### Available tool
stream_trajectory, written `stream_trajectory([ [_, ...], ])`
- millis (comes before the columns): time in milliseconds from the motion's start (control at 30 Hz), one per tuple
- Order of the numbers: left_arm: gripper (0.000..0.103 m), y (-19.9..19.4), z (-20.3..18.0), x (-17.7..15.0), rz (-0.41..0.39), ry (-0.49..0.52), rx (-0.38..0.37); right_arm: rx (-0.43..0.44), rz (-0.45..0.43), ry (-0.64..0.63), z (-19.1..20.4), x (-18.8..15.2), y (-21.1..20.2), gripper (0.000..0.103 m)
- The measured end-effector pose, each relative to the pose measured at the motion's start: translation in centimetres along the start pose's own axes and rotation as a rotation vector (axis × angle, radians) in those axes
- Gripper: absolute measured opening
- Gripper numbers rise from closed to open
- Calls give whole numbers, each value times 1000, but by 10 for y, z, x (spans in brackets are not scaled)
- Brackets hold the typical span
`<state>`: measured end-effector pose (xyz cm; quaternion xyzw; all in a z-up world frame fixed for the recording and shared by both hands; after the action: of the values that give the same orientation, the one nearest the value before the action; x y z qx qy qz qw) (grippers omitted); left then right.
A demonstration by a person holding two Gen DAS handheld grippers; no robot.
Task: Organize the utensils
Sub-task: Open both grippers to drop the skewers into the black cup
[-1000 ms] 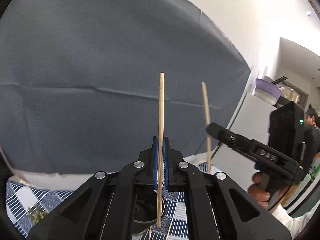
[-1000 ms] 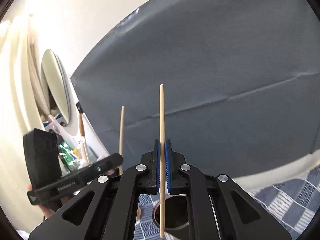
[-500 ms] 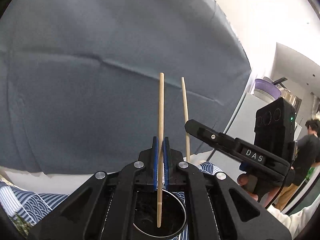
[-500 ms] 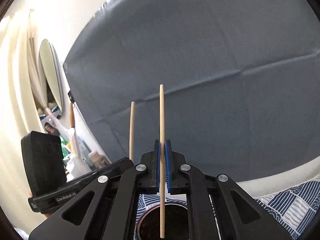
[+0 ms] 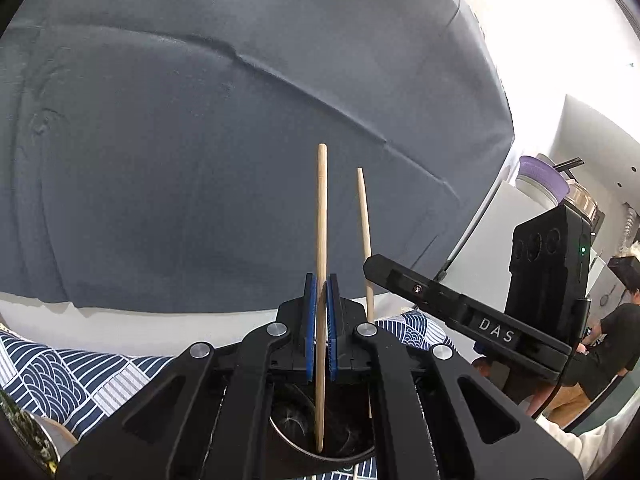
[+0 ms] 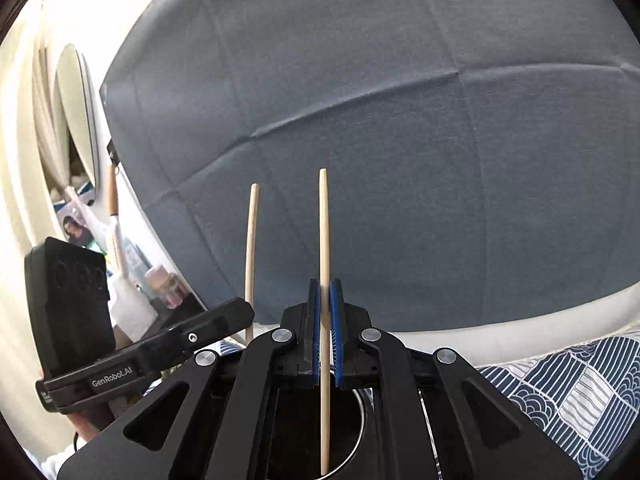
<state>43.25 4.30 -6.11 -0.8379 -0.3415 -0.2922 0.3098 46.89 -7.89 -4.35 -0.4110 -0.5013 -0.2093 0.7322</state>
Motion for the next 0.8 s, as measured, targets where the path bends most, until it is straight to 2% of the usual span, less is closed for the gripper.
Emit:
stream_trajectory([
  [133,8,-8,0,-3,2,-1,11,-14,-6,0,0,-2,-13,9],
  [267,31,-22,0,-4,-16,-4,34,-38,-9,11,2,-1,-28,11],
  [300,37,-26,-1,-4,-25,-7,42,-45,-10,11,2,0,-32,15],
  [367,47,-33,-2,-4,-37,-8,55,-69,-17,6,3,2,-45,31],
  [467,63,-47,-5,-6,-46,-4,77,-90,-23,5,4,4,-61,42],
  [500,70,-48,-6,-7,-41,-6,78,-103,-15,6,4,4,-65,50],
  [567,75,-54,-7,-11,-32,-9,87,-136,-6,12,3,3,-75,56],
  [600,79,-58,-7,-14,-34,-9,105,-149,2,21,3,2,-80,63],
  [767,89,-74,1,-31,-4,-18,156,-190,14,59,2,-7,-100,84],
  [800,89,-77,3,-35,5,-15,167,-198,17,63,2,-9,-102,85],
])
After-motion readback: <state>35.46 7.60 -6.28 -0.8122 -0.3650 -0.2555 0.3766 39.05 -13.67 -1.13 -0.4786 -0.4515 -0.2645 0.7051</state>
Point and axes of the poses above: each gripper's, at about its wrist camera, not at the fingertips, and y roughly the way its jaws point, z to its left, x to its top, the point moved 5 cm from there along y, roughly the way its jaws point, and after that the axes turned 13 degrees about -y, right-handed, at the moved point
